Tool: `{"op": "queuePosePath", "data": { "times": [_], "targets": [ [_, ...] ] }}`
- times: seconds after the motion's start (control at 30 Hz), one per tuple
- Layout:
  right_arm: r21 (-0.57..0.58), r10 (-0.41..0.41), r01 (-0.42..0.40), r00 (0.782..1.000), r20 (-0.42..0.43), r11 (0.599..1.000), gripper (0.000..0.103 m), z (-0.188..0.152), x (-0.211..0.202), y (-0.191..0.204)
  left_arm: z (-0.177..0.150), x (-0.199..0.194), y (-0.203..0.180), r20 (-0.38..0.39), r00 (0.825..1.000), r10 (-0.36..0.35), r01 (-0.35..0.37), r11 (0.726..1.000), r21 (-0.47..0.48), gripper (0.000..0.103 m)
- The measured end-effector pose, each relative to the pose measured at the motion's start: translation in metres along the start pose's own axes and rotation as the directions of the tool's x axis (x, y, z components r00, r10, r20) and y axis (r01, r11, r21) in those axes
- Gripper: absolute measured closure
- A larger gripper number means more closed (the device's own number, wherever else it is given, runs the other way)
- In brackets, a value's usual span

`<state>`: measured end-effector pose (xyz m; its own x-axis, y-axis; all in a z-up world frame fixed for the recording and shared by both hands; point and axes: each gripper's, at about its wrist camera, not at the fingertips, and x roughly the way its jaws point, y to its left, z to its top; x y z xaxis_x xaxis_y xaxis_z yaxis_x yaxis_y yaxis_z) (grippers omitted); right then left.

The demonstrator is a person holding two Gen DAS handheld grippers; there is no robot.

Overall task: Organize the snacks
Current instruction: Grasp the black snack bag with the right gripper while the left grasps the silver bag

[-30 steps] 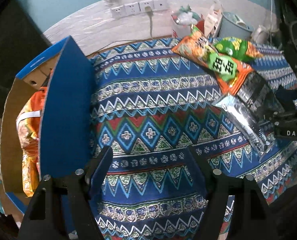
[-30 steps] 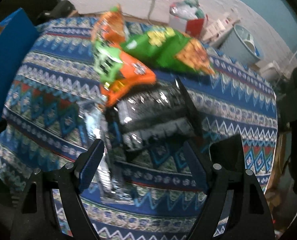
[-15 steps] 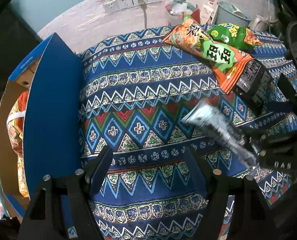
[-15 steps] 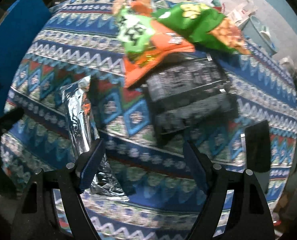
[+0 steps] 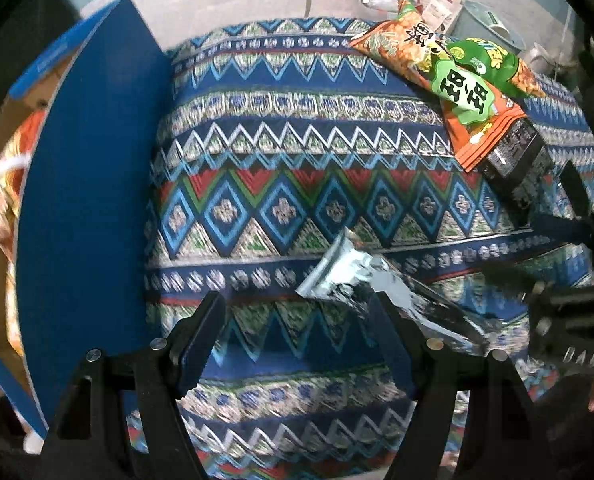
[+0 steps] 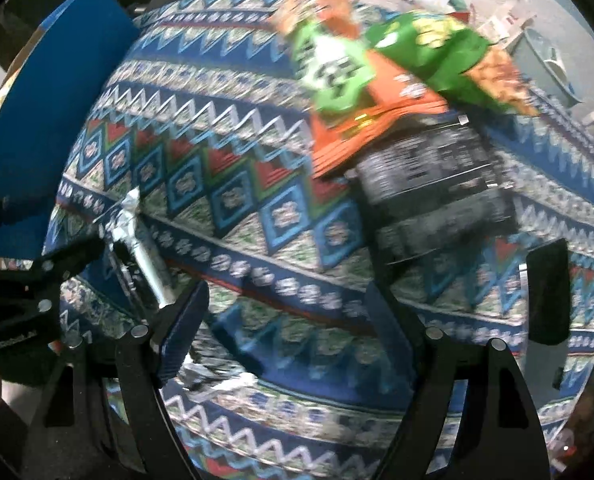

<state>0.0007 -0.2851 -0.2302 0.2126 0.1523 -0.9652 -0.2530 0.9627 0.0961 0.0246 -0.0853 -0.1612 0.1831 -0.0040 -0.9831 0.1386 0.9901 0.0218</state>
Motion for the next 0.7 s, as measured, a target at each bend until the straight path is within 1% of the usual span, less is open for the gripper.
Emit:
{"op": "queuePosePath", "data": {
  "times": [0.1,0.13,0.2,0.3,0.4,0.47,0.57,0.7],
  "targets": [
    [-0.009,-0.047,0.047,0.999,0.025,0.999,0.021,0.007,-0.012,-0.02,-0.003,0.003,0.004,-0.024,0.997,-0.07,0.068,0.995,-0.079,0.023],
    [-0.015,-0.063,0.063,0.998,0.03,0.998,0.021,0.009,-0.017,-0.025,-0.004,0.005,0.004,-0.03,0.996,-0.086,0.083,0.991,-0.104,0.023],
    [-0.035,-0.068,0.069,0.997,0.028,0.997,0.021,0.014,-0.023,-0.031,-0.005,0.01,0.0,-0.052,0.993,-0.108,0.1,0.986,-0.136,0.023],
    [-0.101,-0.098,0.099,0.995,0.017,0.99,0.021,0.029,-0.03,-0.045,-0.004,0.02,-0.009,-0.087,0.988,-0.126,0.112,0.982,-0.152,0.023],
    [-0.134,-0.129,0.129,0.992,0.011,0.983,0.021,0.036,-0.033,-0.055,-0.001,0.027,-0.017,-0.104,0.984,-0.146,0.128,0.979,-0.161,0.023],
    [-0.133,-0.109,0.109,0.994,0.004,0.985,0.021,0.043,-0.03,-0.067,0.0,0.031,-0.023,-0.113,0.984,-0.136,0.119,0.982,-0.146,0.022],
    [-0.113,-0.06,0.06,0.998,-0.001,0.992,0.02,0.054,-0.024,-0.086,0.004,0.037,-0.03,-0.118,0.985,-0.126,0.11,0.985,-0.133,0.017],
    [-0.091,-0.002,-0.001,1.0,-0.029,0.996,0.02,0.067,-0.007,-0.104,0.008,0.04,-0.038,-0.095,0.99,-0.108,0.099,0.991,-0.094,0.017]
  ]
}}
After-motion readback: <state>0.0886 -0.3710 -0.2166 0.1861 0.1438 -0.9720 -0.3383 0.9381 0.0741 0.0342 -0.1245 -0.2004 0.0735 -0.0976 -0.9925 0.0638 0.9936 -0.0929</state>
